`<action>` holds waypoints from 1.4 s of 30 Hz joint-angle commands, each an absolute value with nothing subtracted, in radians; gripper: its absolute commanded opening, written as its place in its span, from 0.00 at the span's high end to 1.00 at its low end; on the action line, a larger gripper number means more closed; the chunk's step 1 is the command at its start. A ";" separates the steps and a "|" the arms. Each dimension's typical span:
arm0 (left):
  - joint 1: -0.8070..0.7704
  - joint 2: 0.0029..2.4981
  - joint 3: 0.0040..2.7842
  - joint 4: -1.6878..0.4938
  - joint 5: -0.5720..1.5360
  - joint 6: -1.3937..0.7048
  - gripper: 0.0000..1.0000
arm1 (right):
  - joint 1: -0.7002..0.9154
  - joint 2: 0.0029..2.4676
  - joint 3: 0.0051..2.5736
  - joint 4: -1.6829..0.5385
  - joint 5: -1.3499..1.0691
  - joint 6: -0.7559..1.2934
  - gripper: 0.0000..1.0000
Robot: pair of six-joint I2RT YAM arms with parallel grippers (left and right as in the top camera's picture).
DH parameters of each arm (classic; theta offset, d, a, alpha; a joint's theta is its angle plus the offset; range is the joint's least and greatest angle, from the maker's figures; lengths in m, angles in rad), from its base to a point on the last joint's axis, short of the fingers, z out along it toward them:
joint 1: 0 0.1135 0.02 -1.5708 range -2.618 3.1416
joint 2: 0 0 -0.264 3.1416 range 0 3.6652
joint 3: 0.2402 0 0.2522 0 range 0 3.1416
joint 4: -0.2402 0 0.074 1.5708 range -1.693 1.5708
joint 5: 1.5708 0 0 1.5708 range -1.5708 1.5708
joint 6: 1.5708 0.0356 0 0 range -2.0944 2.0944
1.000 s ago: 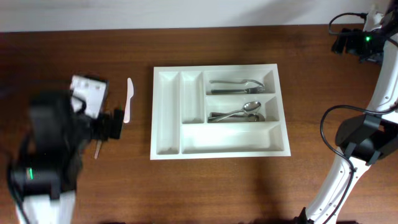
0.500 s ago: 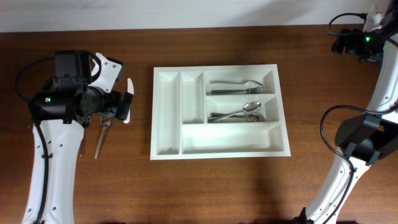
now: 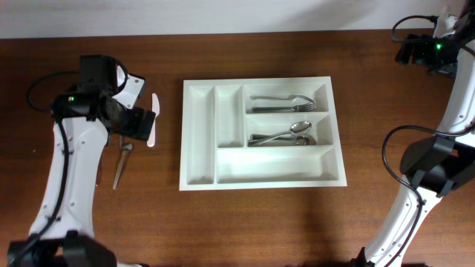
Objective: Pack container
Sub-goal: 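Move the left gripper down over the small spoon beside the tongs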
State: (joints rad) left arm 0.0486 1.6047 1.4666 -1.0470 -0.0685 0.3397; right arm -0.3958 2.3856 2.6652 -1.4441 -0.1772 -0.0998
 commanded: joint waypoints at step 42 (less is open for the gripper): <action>0.154 2.059 1.486 -0.694 -0.061 0.255 0.19 | -0.393 2.363 2.683 -1.444 -0.179 -0.088 0.01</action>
